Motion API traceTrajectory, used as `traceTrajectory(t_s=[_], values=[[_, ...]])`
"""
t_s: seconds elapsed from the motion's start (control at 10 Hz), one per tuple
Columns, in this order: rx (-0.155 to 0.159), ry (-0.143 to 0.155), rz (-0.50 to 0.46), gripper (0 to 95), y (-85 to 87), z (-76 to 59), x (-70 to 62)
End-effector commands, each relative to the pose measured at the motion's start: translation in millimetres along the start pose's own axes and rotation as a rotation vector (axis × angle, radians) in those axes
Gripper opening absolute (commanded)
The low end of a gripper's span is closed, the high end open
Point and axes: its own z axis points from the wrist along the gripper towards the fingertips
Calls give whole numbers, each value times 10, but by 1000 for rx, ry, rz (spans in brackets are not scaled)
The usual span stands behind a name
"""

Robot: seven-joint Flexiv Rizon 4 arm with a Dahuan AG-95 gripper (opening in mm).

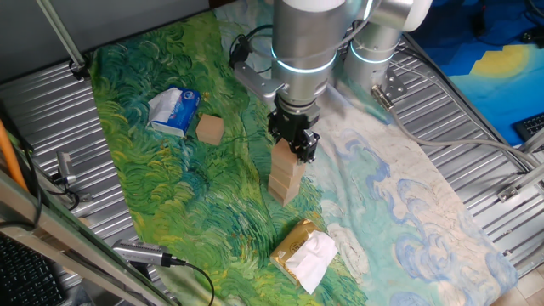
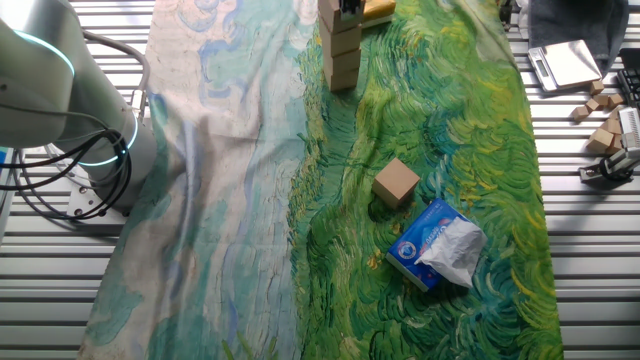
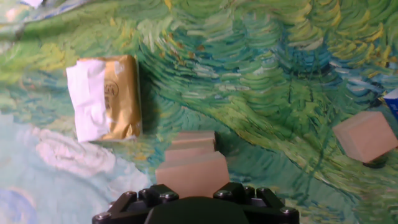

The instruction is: Stack the blocks in a vertical line of five

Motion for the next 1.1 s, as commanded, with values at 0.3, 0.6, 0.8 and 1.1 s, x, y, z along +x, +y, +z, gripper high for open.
traceTrajectory(t_s=[0.3,0.6,0.8,1.1], values=[[1,-3,2,0,4,26,-6],[2,-5,2,0,10,44,-9],[4,-7,1,0,12,53,-9],[7,-10,2,0,15,63,-8]])
